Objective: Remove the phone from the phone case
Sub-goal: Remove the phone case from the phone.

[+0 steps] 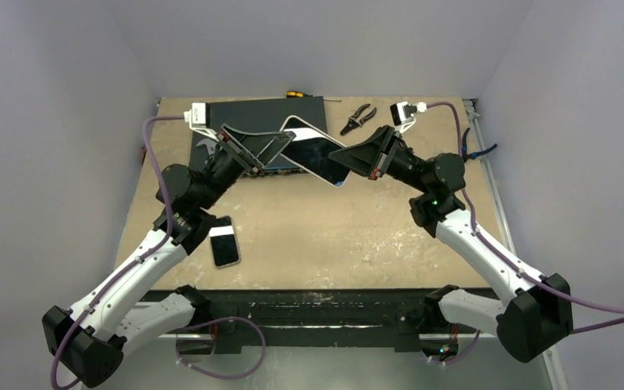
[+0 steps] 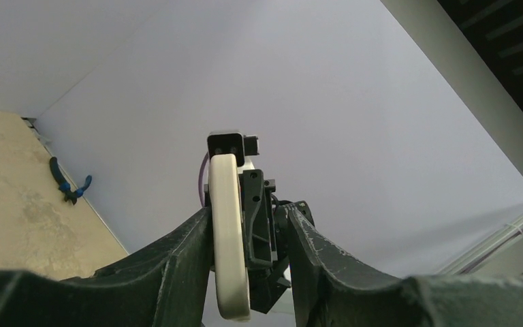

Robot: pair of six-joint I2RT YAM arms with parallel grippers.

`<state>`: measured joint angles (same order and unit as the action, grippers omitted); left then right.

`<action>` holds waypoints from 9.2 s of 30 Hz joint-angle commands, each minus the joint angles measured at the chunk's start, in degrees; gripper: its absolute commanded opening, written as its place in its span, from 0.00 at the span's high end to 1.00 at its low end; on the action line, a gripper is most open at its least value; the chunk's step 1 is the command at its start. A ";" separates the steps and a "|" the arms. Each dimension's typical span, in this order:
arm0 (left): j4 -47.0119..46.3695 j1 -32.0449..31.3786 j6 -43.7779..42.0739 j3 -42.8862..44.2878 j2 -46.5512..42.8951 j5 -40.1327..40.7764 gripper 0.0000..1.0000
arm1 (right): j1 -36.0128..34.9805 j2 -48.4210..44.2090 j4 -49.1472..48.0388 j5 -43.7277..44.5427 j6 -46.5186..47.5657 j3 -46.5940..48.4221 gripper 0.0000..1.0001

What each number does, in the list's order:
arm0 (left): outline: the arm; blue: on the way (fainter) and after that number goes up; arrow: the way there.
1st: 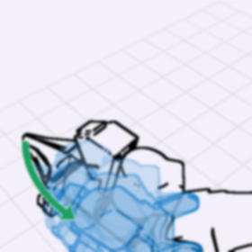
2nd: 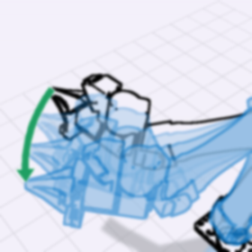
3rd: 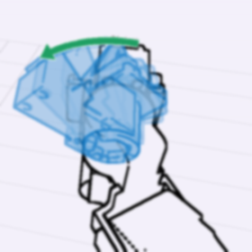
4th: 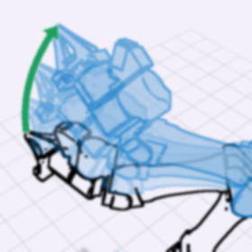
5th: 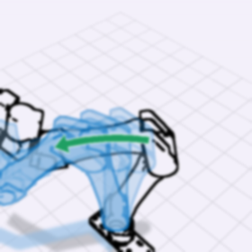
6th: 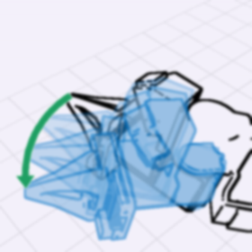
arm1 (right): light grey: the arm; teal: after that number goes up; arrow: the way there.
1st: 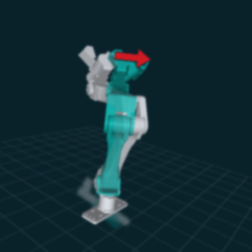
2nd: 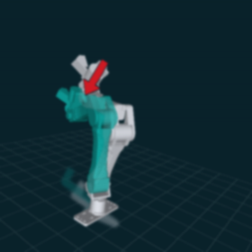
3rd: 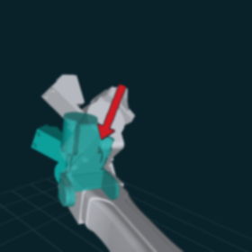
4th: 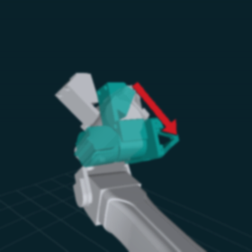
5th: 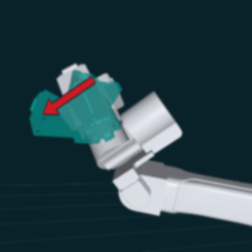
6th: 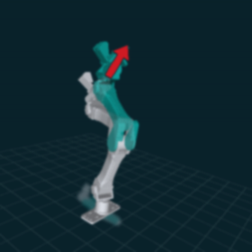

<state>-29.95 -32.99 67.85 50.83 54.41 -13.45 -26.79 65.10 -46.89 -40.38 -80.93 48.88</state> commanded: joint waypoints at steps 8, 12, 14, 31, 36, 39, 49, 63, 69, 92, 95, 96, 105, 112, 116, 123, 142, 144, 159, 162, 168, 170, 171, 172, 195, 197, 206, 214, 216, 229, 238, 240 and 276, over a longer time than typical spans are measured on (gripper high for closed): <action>-0.33 0.35 0.20 4.50 3.17 -8.52 0.71 | -0.02 -2.22 0.91 -2.07 3.42 5.81 1.00; -0.20 0.30 0.32 4.45 3.33 -8.44 0.81 | -0.02 -2.35 1.81 -2.07 4.31 6.05 1.00; -0.05 0.35 0.41 4.46 3.42 -8.44 0.80 | 0.03 -2.36 2.00 -1.94 4.42 6.05 1.00; 0.12 0.33 2.55 2.68 0.18 -1.30 1.00 | -0.02 -3.08 9.87 -2.35 11.79 9.30 0.44; -2.33 0.39 7.38 2.90 -1.48 7.31 1.00 | -0.39 -8.66 22.10 1.32 29.05 9.70 0.22; -5.13 0.45 11.74 3.94 0.33 8.10 1.00 | -0.99 -11.03 20.83 0.78 32.67 6.20 0.24; -9.35 0.43 17.28 4.20 4.04 6.99 1.00 | -1.77 -9.94 13.01 -0.69 30.28 4.90 0.43; -9.88 0.43 18.78 3.71 4.30 5.57 1.00 | -2.13 -7.45 9.74 1.90 29.86 6.14 0.53; -10.08 0.40 19.02 3.08 4.14 5.45 1.00 | -2.62 -6.47 7.19 1.73 28.31 6.87 0.53; -2.13 0.39 20.94 2.31 9.10 1.16 1.00 | -10.47 -10.91 13.30 5.05 46.81 12.25 0.90; -1.10 0.40 21.17 1.87 10.70 -0.64 1.00 | -10.48 -11.69 12.94 4.92 48.45 12.92 0.93; -0.72 0.32 21.20 1.82 11.27 -1.43 1.00 | -10.48 -11.93 12.63 4.77 48.83 13.13 0.93; -0.92 0.21 22.11 -1.63 13.62 -3.99 1.00 | -10.61 -12.72 5.42 2.94 47.10 13.56 0.96; -1.17 -1.00 21.65 -2.30 16.16 -5.86 1.00 | -10.91 -12.21 2.88 2.26 46.57 15.16 0.99; -2.27 -2.18 21.74 -2.46 18.94 -7.96 1.00 | -11.05 -11.79 0.40 1.21 45.90 15.43 1.00; -2.11 -3.26 21.28 -1.52 23.17 -11.18 1.00 | -11.25 -11.27 0.64 -1.13 48.28 17.33 1.00; -8.84 -1.74 20.62 -1.15 14.71 -1.16 1.00 | -11.36 -18.30 22.49 8.37 55.05 13.58 0.48; -8.25 -1.64 19.37 -1.17 11.81 2.45 1.00 | -11.27 -19.68 24.01 11.44 53.96 11.97 0.41; 2.30 -1.55 5.65 3.21 -0.12 13.27 1.00 | -11.27 -17.90 45.17 33.36 50.82 16.97 0.32; 1.69 -1.55 5.17 3.04 -0.65 13.28 1.00 | -11.23 -16.30 48.56 35.08 50.54 18.09 0.33; 1.56 -1.53 3.55 3.07 -1.73 13.28 1.00 | -11.27 -14.36 52.39 35.06 49.70 17.83 0.32; 1.55 -1.55 3.17 3.05 -1.96 14.31 1.00 | -11.27 -13.99 53.17 34.67 49.54 17.77 0.34; 1.49 -1.53 3.10 2.97 -2.10 14.74 1.00 | -11.27 -13.91 53.19 34.28 49.50 17.62 0.35; 1.50 -1.55 2.90 3.04 -2.07 14.77 1.00 | -11.31 -13.78 53.39 34.13 49.40 17.49 0.36; 1.06 -1.54 2.63 2.44 -2.64 14.87 1.00 | -11.36 -9.35 55.24 32.48 47.51 17.81 0.55; 0.95 -1.55 2.55 2.40 -2.83 14.90 1.00 | -11.34 -9.12 55.92 33.00 47.49 17.90 0.58; 0.36 -1.55 2.77 2.48 -3.30 15.12 1.00 | -11.36 -8.16 58.50 35.20 47.37 17.94 0.65; -0.19 -1.54 3.05 2.66 -3.96 15.08 1.00 | -11.36 -7.14 59.36 36.36 47.35 18.01 0.67; -0.24 -1.50 3.13 2.77 -3.94 14.80 1.00 | -11.31 -7.13 58.69 36.09 47.17 17.83 0.67; -3.31 -1.64 4.90 1.91 -3.08 11.15 1.00 | -11.36 -3.77 60.71 37.92 45.65 21.03 0.67; -4.00 -1.60 4.88 2.37 -3.10 9.93 1.00 | -11.34 -1.33 61.70 38.73 44.93 21.83 0.68; -4.21 -1.63 5.14 2.31 -3.06 9.69 1.00 | -11.36 -0.77 62.12 39.01 44.66 22.14 0.69; -6.58 -2.29 7.78 1.47 -1.33 7.14 1.00 | -11.36 7.17 55.90 34.28 40.91 21.48 0.61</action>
<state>-21.26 -32.95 66.28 50.68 55.18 4.60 -37.82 68.73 11.77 -2.81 -38.61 71.50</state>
